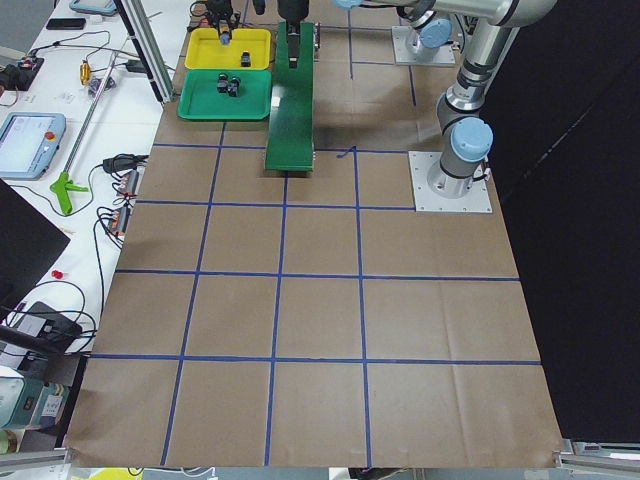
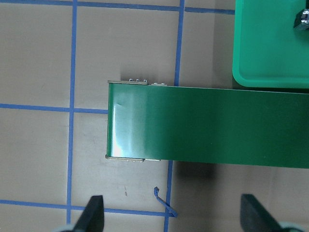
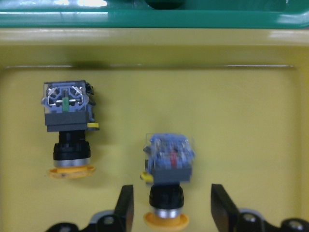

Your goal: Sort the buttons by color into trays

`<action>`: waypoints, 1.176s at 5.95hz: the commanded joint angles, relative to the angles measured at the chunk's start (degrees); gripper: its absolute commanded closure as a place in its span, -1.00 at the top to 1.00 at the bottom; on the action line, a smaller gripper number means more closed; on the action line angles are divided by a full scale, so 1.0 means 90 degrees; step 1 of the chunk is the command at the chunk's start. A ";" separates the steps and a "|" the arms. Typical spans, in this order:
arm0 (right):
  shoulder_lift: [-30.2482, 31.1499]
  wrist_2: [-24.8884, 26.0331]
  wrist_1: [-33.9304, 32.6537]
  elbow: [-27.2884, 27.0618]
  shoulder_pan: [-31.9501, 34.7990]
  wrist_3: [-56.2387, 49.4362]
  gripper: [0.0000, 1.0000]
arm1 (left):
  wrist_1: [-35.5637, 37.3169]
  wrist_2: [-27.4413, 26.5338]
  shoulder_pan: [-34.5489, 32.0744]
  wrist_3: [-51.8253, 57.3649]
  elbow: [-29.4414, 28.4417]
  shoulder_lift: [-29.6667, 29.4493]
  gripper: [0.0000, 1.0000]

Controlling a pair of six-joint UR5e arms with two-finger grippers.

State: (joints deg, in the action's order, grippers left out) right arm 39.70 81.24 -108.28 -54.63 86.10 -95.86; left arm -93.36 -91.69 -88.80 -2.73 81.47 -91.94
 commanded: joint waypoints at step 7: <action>0.4029 0.0446 0.2017 -0.2393 -0.0016 0.6874 1.00 | -0.0037 -0.0037 -0.0007 0.0010 0.0011 0.0069 0.97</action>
State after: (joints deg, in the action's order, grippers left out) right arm 69.65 85.30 -93.08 -72.25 85.89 -47.66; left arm -93.66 -91.97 -88.86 -2.64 81.50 -91.53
